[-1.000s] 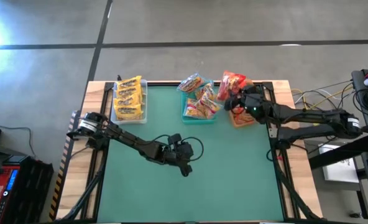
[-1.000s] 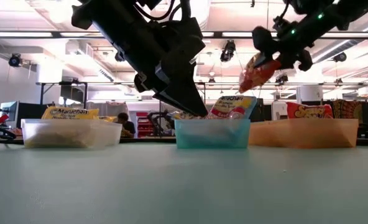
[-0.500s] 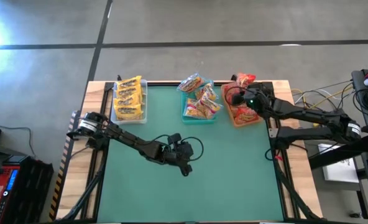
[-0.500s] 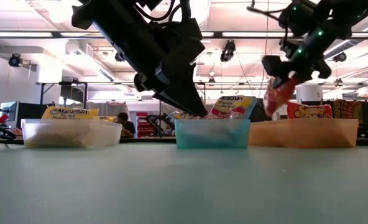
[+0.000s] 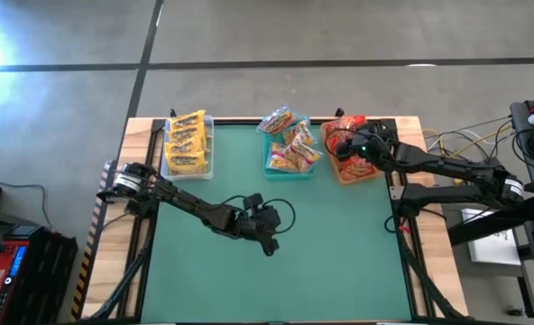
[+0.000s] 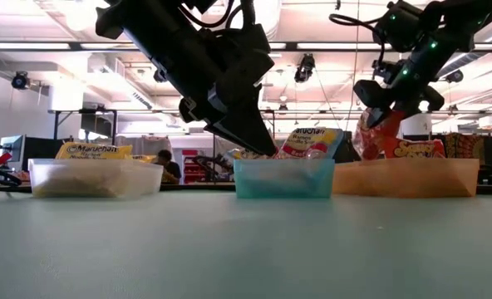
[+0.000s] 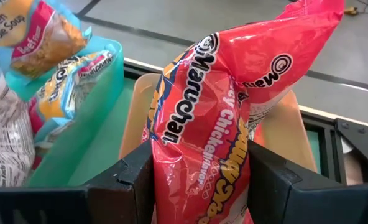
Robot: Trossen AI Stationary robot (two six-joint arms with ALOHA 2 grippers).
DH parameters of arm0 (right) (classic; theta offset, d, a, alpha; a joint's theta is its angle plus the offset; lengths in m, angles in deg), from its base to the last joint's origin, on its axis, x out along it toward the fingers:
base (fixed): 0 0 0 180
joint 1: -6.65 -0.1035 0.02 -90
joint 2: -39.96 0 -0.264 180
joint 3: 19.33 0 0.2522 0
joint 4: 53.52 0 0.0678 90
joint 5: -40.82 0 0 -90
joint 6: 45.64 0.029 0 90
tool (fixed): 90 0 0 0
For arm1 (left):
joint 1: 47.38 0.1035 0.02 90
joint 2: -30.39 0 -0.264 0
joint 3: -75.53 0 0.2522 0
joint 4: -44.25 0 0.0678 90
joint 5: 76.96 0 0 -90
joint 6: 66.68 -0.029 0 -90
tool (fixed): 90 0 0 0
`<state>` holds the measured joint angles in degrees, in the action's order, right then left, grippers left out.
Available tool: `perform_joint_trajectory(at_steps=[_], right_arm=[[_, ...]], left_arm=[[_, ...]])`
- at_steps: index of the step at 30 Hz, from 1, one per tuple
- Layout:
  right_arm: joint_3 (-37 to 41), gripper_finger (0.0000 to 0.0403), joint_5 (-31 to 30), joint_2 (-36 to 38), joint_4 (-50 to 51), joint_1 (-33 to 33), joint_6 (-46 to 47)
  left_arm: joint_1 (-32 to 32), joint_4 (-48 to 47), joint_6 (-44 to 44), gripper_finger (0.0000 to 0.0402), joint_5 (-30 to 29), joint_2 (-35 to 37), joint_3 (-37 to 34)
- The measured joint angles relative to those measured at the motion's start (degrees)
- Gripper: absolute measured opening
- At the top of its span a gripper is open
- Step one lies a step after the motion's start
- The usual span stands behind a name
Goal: Sort Maruchan noodles
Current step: Put the orange noodle pack into the orange bin, then return to Home Position
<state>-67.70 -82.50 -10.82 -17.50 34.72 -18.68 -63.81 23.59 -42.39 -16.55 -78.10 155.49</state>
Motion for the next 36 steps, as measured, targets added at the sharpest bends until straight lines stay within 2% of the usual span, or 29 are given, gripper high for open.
perform_joint_trajectory(at_steps=[5,9,17,19,23,27,36], right_arm=[[0.0,0.0186,1.2,0.0,0.2,0.0,-2.1],[0.0,0.0195,5.1,0.0,1.2,0.0,-1.8],[0.0,0.0172,5.5,0.0,1.5,0.0,-0.9],[0.0,0.0174,7.7,0.0,1.5,0.0,-0.8],[0.0,0.0189,15.9,0.1,1.2,-0.1,-0.6],[-0.6,0.0199,22.9,1.2,0.8,-0.8,-2.2],[-0.4,0.0201,22.5,8.4,-1.2,-7.9,-5.2]], left_arm=[[0.0,0.0,0.2,0.0087,0.0,0.0,0.0],[0.0,0.0,0.2,0.0087,0.0,0.0,0.0],[0.0,0.0,0.2,0.0087,0.0,0.0,0.0],[0.0,-0.3,0.2,0.0087,0.0,0.0,0.0],[0.0,-3.3,-0.9,0.0087,-0.8,0.6,0.0],[0.0,-6.9,-1.7,0.0087,-1.2,3.9,0.0],[-0.1,-18.8,0.8,0.0087,-8.8,15.9,-3.3]])
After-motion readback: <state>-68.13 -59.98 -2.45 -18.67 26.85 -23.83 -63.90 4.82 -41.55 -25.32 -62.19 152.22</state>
